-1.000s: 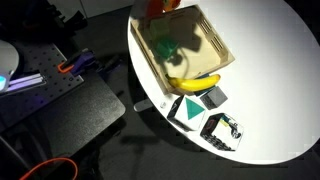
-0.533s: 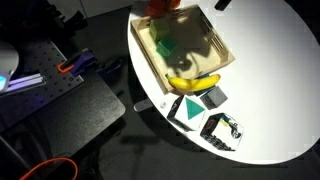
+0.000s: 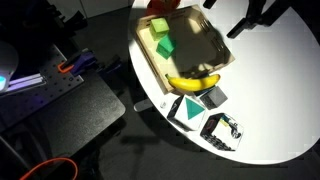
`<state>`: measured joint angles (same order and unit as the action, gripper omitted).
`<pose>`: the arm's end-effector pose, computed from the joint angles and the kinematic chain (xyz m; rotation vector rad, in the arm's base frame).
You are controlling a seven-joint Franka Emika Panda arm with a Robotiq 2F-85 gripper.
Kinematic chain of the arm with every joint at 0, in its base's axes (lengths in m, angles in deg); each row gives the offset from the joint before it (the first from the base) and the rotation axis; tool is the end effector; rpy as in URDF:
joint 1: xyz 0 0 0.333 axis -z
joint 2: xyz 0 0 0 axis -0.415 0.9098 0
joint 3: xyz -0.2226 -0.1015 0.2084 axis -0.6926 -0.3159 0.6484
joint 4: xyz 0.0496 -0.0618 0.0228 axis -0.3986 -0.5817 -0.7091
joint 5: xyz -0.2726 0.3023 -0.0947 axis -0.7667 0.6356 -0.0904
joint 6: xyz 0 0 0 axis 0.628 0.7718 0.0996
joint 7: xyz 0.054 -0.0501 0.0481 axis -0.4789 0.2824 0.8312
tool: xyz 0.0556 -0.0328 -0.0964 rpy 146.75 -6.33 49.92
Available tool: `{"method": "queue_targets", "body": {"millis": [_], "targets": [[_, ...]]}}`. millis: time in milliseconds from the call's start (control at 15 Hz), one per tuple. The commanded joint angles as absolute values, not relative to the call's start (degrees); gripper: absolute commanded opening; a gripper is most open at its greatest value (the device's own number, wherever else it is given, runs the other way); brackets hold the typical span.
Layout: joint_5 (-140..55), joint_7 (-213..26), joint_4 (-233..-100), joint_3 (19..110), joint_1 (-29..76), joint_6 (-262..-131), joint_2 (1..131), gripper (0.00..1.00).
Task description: Put the banana on the tray then stack the green blocks
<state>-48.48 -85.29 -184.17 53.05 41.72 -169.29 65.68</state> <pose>0.4959 -0.3297 0.3142 2.9136 -0.6548 -0.5548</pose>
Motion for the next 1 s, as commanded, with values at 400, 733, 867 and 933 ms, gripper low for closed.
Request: {"method": "queue_targets", "body": {"millis": [400,733,867,933], "targets": [[-46.3,-83.0,-177.2,52.0,46.4,-169.3,71.7,1.00],[-46.2,-82.4,-177.2,51.7,48.0,-173.1,72.8,1.00],[-45.6,-82.7,-177.0,51.6,48.5,-175.1,73.6,1.00],[-45.2,-82.7,-176.8,51.6,48.7,-175.8,74.1,1.00]]}}
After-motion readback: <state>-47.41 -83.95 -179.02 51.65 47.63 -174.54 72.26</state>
